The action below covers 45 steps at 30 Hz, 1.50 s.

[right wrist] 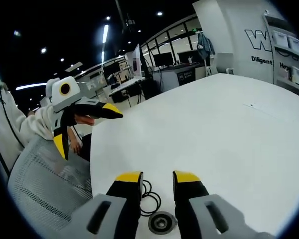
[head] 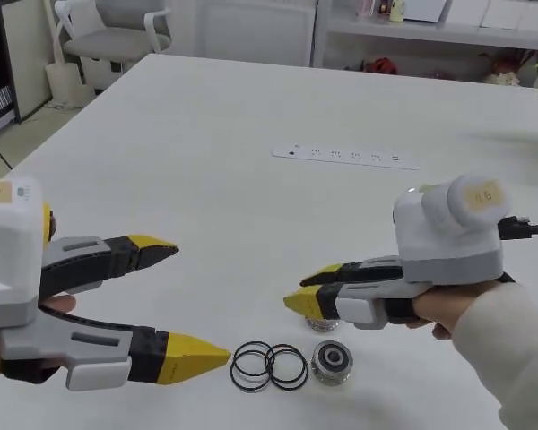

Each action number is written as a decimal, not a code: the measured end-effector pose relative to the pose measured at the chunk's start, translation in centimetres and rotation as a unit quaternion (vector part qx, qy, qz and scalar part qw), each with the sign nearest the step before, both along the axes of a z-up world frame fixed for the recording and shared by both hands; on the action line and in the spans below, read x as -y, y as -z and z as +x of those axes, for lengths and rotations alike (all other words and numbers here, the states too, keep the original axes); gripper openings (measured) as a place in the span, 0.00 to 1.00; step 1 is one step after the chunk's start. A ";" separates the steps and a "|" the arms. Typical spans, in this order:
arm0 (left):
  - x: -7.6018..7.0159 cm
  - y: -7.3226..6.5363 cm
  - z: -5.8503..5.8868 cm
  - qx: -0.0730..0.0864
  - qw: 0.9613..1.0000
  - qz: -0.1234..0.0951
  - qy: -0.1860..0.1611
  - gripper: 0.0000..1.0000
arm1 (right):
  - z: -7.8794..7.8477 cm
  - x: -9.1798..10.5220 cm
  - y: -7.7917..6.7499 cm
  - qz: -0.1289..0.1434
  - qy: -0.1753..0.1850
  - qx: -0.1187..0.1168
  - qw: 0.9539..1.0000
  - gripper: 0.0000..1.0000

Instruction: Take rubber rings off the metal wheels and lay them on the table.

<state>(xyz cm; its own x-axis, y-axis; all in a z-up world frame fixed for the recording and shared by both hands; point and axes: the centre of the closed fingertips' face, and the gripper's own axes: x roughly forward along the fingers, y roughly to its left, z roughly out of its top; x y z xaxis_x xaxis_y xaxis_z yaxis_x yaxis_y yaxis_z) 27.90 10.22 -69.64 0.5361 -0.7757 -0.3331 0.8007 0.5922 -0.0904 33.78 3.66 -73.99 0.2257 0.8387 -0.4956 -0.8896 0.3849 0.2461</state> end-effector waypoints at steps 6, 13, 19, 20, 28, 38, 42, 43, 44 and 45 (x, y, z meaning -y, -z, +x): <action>0.0 0.0 -0.1 -0.002 1.000 0.000 -0.001 0.83 | 0.5 0.3 -1.5 0.014 0.007 0.018 1.000 0.26; 0.0 0.1 -0.1 -0.003 1.000 0.000 -0.001 0.86 | 1.2 0.7 -3.6 0.033 0.014 0.046 0.998 0.40; -0.1 0.1 -0.2 -0.003 1.000 0.001 -0.001 0.86 | 1.1 1.1 -5.5 0.051 0.015 0.071 0.996 0.50; -0.1 0.1 -0.2 -0.003 1.000 0.001 -0.001 0.86 | 1.1 1.2 -5.6 0.052 0.016 0.072 0.996 0.51; -0.2 -0.1 -0.2 -0.001 1.000 0.000 -0.003 0.89 | 0.8 2.8 -7.8 0.074 0.023 0.098 0.992 0.67; -0.4 -0.5 -0.2 0.003 1.000 -0.009 -0.009 0.92 | -0.3 4.8 -8.3 0.085 0.031 0.109 0.990 0.86; -0.6 -0.6 -0.1 0.004 1.000 -0.011 -0.013 0.93 | -1.0 5.4 -8.1 0.088 0.029 0.107 0.990 0.95; -0.6 -0.6 -0.1 0.004 1.000 -0.012 -0.014 0.93 | -1.2 5.7 -8.0 0.087 0.029 0.106 0.990 0.97; -0.7 -0.6 -0.1 0.004 1.000 -0.013 -0.016 0.94 | -1.3 5.9 -7.9 0.087 0.030 0.106 0.990 0.98; -0.8 -0.6 0.0 0.005 1.000 -0.013 -0.017 0.94 | -1.4 6.1 -7.8 0.087 0.031 0.105 0.990 0.99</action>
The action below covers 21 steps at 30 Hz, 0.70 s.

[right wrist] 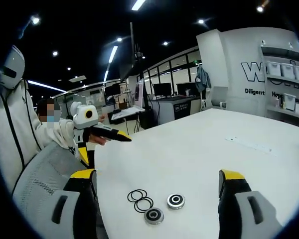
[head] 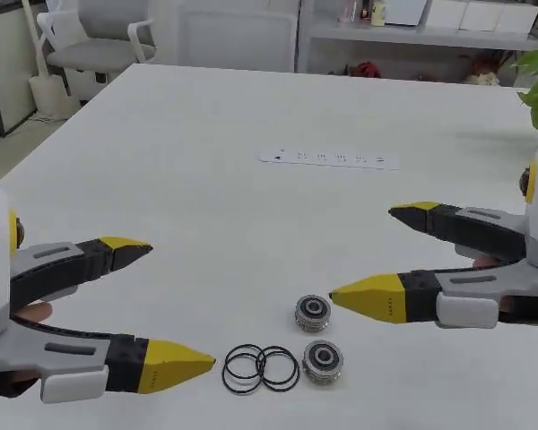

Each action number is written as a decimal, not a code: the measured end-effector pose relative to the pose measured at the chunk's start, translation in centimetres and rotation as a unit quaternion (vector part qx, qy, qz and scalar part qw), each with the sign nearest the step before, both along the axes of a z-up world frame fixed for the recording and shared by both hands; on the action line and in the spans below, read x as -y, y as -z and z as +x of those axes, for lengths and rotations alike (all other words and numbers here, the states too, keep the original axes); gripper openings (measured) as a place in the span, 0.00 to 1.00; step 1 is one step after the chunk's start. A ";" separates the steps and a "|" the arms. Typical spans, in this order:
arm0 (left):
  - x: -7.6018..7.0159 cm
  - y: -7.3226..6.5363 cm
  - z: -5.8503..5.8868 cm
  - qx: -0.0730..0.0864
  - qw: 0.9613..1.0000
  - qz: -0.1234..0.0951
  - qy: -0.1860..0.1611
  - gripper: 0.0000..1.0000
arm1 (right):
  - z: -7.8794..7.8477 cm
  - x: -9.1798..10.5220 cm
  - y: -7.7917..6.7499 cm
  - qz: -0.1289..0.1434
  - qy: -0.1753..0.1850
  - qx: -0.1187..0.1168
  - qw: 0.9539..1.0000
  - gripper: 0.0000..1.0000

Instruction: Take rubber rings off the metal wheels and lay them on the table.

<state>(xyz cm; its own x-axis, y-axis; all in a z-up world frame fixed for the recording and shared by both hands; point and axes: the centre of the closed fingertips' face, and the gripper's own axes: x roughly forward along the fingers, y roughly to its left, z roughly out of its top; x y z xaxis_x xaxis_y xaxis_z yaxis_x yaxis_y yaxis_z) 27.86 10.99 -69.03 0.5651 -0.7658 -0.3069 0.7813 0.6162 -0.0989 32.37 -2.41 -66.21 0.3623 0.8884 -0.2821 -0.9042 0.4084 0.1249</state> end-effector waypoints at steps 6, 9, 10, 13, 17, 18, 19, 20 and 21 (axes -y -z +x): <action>-0.4 0.0 0.0 0.001 1.000 0.000 -0.004 0.94 | -0.7 1.8 1.3 -0.016 0.009 -0.010 1.000 1.00; -0.6 0.0 0.0 0.001 1.000 0.000 -0.006 0.94 | -1.4 2.9 2.0 -0.018 0.014 -0.019 1.000 1.00; -0.7 0.0 0.1 0.001 1.000 0.000 -0.007 0.94 | -1.8 3.5 2.5 -0.020 0.014 -0.026 0.999 1.00; -0.8 0.0 0.0 0.001 1.000 -0.001 -0.009 0.94 | -2.3 4.7 3.1 -0.019 0.022 -0.040 0.999 1.00; -1.0 0.2 -0.2 -0.003 1.000 0.001 -0.014 0.94 | -2.6 6.6 4.2 -0.026 0.049 -0.050 0.997 1.00; -1.1 0.2 -0.2 -0.004 1.000 0.002 -0.014 0.94 | -2.8 7.0 4.4 -0.025 0.053 -0.055 0.997 1.00; -1.3 0.3 -0.3 -0.005 1.000 0.003 -0.016 0.94 | -2.9 7.2 4.6 -0.024 0.056 -0.058 0.996 1.00; -1.5 0.4 -0.3 -0.006 1.000 0.004 -0.017 0.94 | -3.0 7.5 4.7 -0.024 0.060 -0.060 0.996 1.00; -1.8 0.6 -0.4 -0.009 1.000 0.006 -0.020 0.94 | -3.0 7.6 4.9 -0.024 0.062 -0.062 0.996 1.00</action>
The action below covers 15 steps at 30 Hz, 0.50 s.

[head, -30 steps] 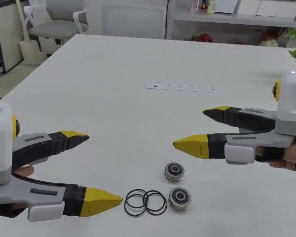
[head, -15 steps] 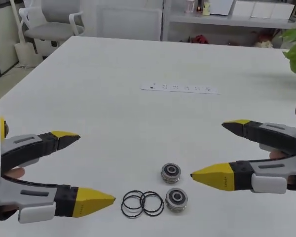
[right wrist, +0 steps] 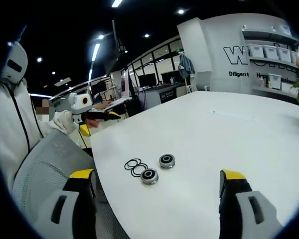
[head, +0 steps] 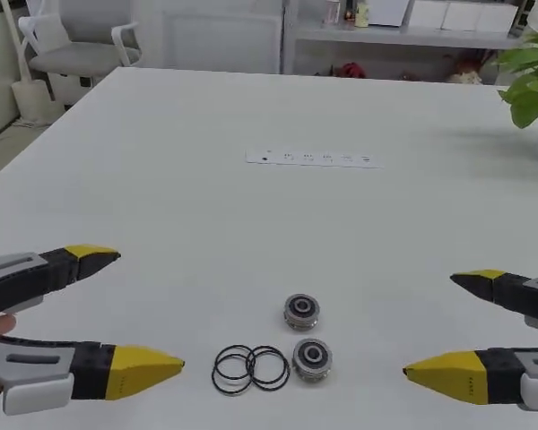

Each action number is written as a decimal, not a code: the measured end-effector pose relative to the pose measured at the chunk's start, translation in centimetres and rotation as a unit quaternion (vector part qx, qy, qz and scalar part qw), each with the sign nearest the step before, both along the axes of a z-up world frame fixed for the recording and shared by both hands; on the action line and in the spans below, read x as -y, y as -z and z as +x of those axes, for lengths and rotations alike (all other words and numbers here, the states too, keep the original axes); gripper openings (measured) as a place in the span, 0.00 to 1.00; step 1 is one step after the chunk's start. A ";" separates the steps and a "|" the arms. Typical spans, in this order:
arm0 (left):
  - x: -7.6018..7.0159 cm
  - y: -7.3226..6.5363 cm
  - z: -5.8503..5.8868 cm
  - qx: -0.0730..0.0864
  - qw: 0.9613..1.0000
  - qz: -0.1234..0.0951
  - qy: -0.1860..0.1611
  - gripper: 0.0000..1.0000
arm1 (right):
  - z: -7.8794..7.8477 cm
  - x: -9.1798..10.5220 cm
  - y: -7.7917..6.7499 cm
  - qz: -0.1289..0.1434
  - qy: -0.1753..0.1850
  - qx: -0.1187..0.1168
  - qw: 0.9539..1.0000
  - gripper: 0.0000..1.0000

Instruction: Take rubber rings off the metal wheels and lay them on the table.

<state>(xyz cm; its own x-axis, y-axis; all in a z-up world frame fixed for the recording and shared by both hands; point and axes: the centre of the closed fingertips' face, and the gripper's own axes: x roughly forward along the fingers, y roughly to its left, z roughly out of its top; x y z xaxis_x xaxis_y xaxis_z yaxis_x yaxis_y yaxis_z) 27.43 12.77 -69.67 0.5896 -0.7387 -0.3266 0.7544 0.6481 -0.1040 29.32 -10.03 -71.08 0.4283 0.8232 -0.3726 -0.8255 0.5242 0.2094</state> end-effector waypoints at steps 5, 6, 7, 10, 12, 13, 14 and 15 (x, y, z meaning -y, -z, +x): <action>-1.0 0.7 -0.5 -0.009 1.000 0.004 -0.012 0.95 | -0.1 0.5 0.9 -0.015 0.006 -0.010 1.000 1.00; -1.1 0.8 -0.6 -0.010 1.000 0.002 -0.014 0.95 | -0.2 0.5 1.1 -0.017 0.006 -0.013 1.000 1.00; -1.2 0.8 -0.7 -0.011 1.000 0.002 -0.016 0.95 | -0.3 0.5 1.2 -0.017 0.005 -0.016 1.000 1.00; -1.7 1.1 -0.8 -0.015 1.000 0.002 -0.022 0.95 | -0.7 0.5 2.2 -0.027 0.002 -0.029 0.999 1.00; -1.8 1.3 -0.9 -0.017 1.000 0.002 -0.024 0.95 | -0.9 0.6 2.8 -0.034 0.000 -0.039 0.999 1.00; -1.9 1.5 -1.0 -0.019 0.999 0.002 -0.025 0.95 | -1.1 0.6 3.0 -0.037 -0.001 -0.043 0.998 1.00; -2.0 1.6 -1.1 -0.021 0.999 0.003 -0.026 0.95 | -1.3 0.6 3.3 -0.040 -0.003 -0.048 0.998 1.00; -2.1 1.8 -1.2 -0.024 0.999 0.005 -0.027 0.95 | -1.4 0.6 3.4 -0.041 -0.004 -0.049 0.998 1.00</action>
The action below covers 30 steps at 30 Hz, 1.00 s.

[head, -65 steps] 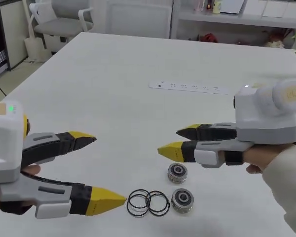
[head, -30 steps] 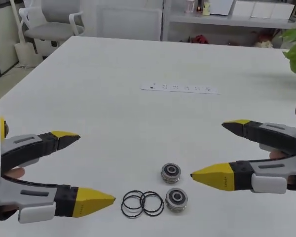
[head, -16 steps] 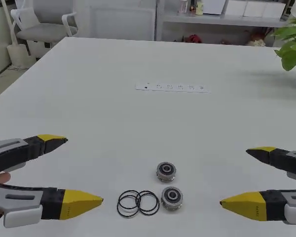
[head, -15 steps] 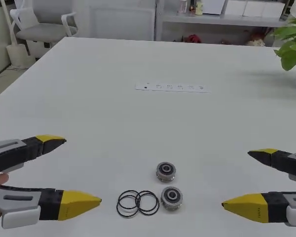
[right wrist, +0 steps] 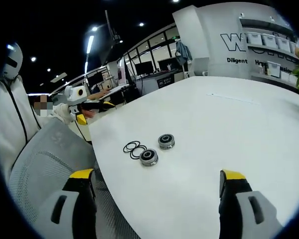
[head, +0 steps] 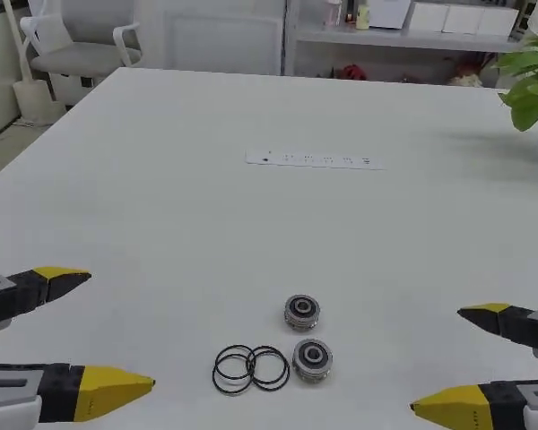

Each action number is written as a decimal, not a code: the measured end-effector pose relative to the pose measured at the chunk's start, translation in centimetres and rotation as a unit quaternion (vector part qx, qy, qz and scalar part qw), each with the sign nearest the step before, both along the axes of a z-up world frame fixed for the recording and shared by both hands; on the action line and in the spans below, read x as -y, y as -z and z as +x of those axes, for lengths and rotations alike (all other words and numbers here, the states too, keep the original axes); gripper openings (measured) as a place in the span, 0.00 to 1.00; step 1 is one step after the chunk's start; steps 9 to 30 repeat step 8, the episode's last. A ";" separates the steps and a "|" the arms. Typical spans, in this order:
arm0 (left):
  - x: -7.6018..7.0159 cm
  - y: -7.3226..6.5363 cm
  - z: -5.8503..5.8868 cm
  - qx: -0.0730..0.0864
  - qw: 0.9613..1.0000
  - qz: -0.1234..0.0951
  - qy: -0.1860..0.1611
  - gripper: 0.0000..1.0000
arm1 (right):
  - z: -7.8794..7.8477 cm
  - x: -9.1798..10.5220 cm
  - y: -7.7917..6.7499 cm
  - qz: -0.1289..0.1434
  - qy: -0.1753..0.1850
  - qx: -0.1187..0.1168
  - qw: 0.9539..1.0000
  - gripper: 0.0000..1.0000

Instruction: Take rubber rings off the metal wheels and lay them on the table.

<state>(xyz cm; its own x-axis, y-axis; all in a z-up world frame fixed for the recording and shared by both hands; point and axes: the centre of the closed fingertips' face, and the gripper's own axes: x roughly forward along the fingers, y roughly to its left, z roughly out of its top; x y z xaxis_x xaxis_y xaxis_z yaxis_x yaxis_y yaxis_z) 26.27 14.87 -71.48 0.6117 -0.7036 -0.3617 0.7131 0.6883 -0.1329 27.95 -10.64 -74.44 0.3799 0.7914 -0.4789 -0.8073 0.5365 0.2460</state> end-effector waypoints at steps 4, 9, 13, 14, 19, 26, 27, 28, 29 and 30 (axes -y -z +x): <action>-0.5 0.8 -0.4 -0.009 1.000 0.002 -0.006 0.95 | -0.3 0.2 0.7 -0.010 0.000 -0.010 1.000 1.00; -0.7 1.7 -0.9 -0.019 1.000 0.005 -0.010 0.95 | -0.4 0.6 1.2 -0.023 0.001 -0.013 1.000 1.00; -0.7 1.7 -0.9 -0.019 1.000 0.005 -0.010 0.95 | -0.4 0.6 1.2 -0.023 0.001 -0.013 1.000 1.00; -0.7 1.7 -0.9 -0.019 1.000 0.005 -0.010 0.95 | -0.4 0.6 1.2 -0.023 0.001 -0.013 1.000 1.00; -0.7 1.7 -0.9 -0.019 1.000 0.005 -0.010 0.95 | -0.4 0.6 1.2 -0.023 0.001 -0.013 1.000 1.00; -0.7 1.7 -0.9 -0.019 1.000 0.005 -0.010 0.95 | -0.4 0.6 1.2 -0.023 0.001 -0.013 1.000 1.00; -0.7 1.7 -0.9 -0.019 1.000 0.005 -0.010 0.95 | -0.4 0.6 1.2 -0.023 0.001 -0.013 1.000 1.00; -0.7 1.7 -0.9 -0.019 1.000 0.005 -0.010 0.95 | -0.4 0.6 1.2 -0.023 0.001 -0.013 1.000 1.00; -0.7 1.7 -0.9 -0.019 1.000 0.005 -0.010 0.95 | -0.4 0.6 1.2 -0.023 0.001 -0.013 1.000 1.00; -0.7 1.7 -0.9 -0.019 1.000 0.005 -0.010 0.95 | -0.4 0.6 1.2 -0.023 0.001 -0.013 1.000 1.00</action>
